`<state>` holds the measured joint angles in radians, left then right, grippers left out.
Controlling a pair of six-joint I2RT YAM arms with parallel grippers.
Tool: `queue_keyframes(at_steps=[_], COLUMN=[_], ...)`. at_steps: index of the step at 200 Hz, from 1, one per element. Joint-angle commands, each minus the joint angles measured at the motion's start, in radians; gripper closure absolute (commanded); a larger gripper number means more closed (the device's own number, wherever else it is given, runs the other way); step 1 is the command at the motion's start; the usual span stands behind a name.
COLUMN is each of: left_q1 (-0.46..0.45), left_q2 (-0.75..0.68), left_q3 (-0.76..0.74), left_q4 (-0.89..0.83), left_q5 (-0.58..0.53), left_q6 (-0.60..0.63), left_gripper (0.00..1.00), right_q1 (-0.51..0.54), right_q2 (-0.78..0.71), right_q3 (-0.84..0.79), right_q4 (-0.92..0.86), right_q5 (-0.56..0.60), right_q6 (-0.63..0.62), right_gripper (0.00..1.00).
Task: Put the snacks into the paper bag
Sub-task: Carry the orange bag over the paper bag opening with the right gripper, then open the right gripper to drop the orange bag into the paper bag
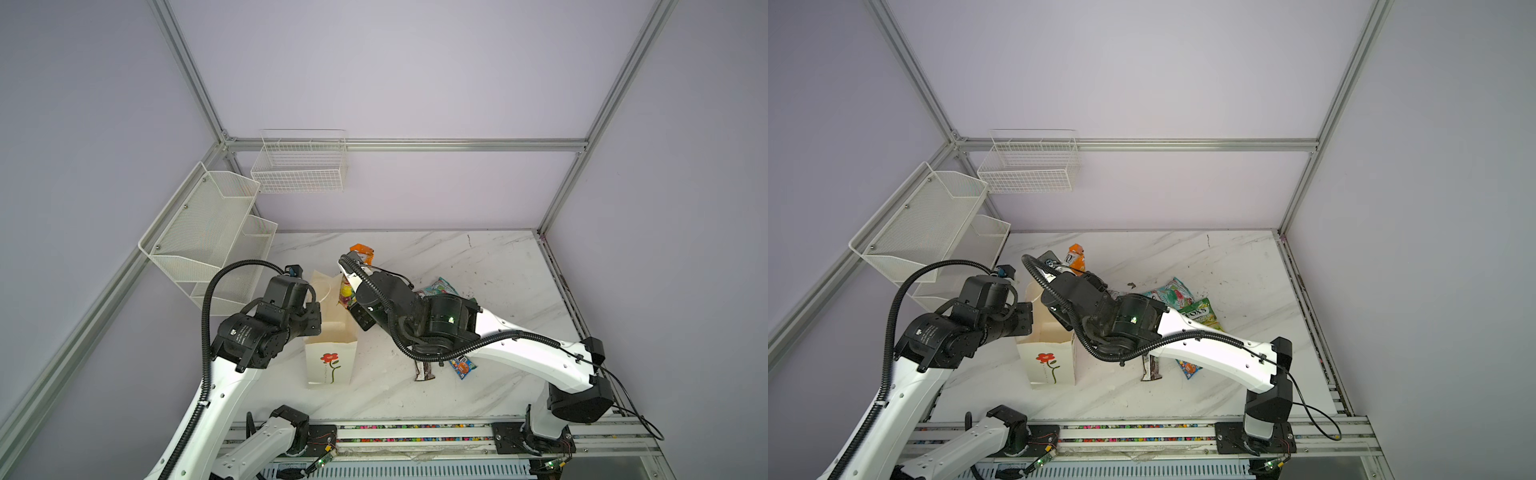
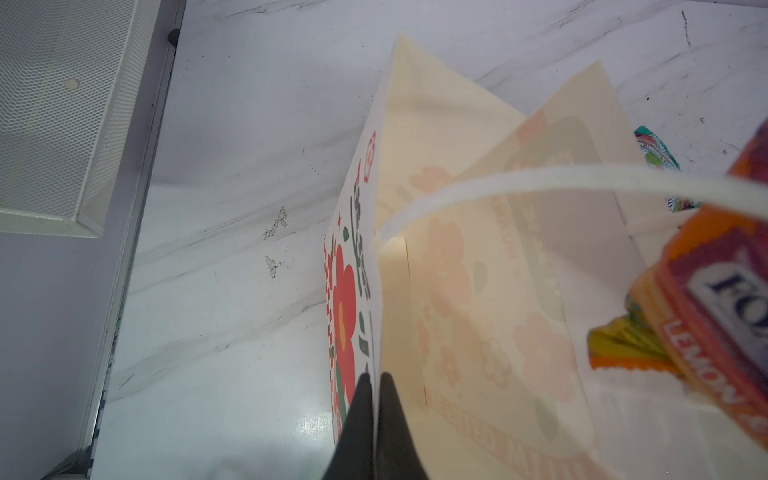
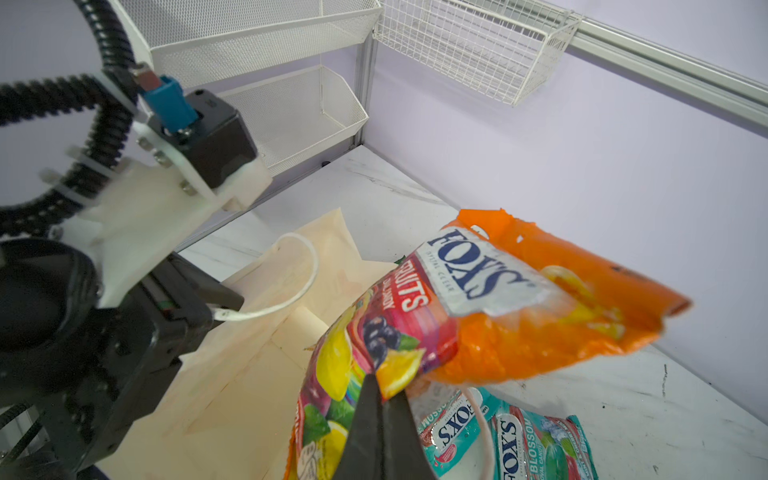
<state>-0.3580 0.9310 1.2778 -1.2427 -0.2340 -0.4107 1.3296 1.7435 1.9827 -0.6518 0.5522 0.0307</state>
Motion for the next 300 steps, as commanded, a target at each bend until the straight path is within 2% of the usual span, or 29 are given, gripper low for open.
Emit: queue_keyframes(at_steps=[1,117,135,156,192,250,272,300], left_q1=[0.005,0.005,0.005,0.005,0.005,0.005,0.005,0.005], left_q2=[-0.011,-0.023,-0.023,-0.021,-0.038,-0.068,-0.077,-0.07], left_q3=[-0.03,-0.043,-0.044,-0.05,-0.079,-0.095,-0.075,-0.048], left_q4=[0.04,0.043,0.043,0.047,0.075,0.078,0.072,0.059], left_q5=[0.009,-0.006,-0.008,-0.011,-0.001,-0.067,-0.109,-0.134], left_q6=[-0.021,-0.031,-0.032,-0.033,-0.033,-0.048,-0.044,-0.035], left_gripper=[1.0,1.0,1.0,1.0,1.0,1.0,1.0,1.0], right_q1=[0.014,0.03,0.031,0.031,0.031,0.021,-0.024,-0.127], right_q2=[0.028,0.062,0.055,0.036,-0.016,-0.152,-0.212,-0.285], right_q3=[-0.002,-0.012,-0.014,-0.032,-0.074,-0.164,-0.219,-0.299], right_q4=[0.003,-0.002,0.003,0.021,0.062,0.121,0.144,0.176], right_q5=[-0.009,-0.004,-0.02,-0.032,-0.079,-0.071,-0.08,-0.176], right_q6=[-0.025,-0.021,-0.017,-0.015,-0.002,0.057,0.095,0.148], right_gripper=[1.0,1.0,0.82,0.73,0.46,0.35,0.33,0.33])
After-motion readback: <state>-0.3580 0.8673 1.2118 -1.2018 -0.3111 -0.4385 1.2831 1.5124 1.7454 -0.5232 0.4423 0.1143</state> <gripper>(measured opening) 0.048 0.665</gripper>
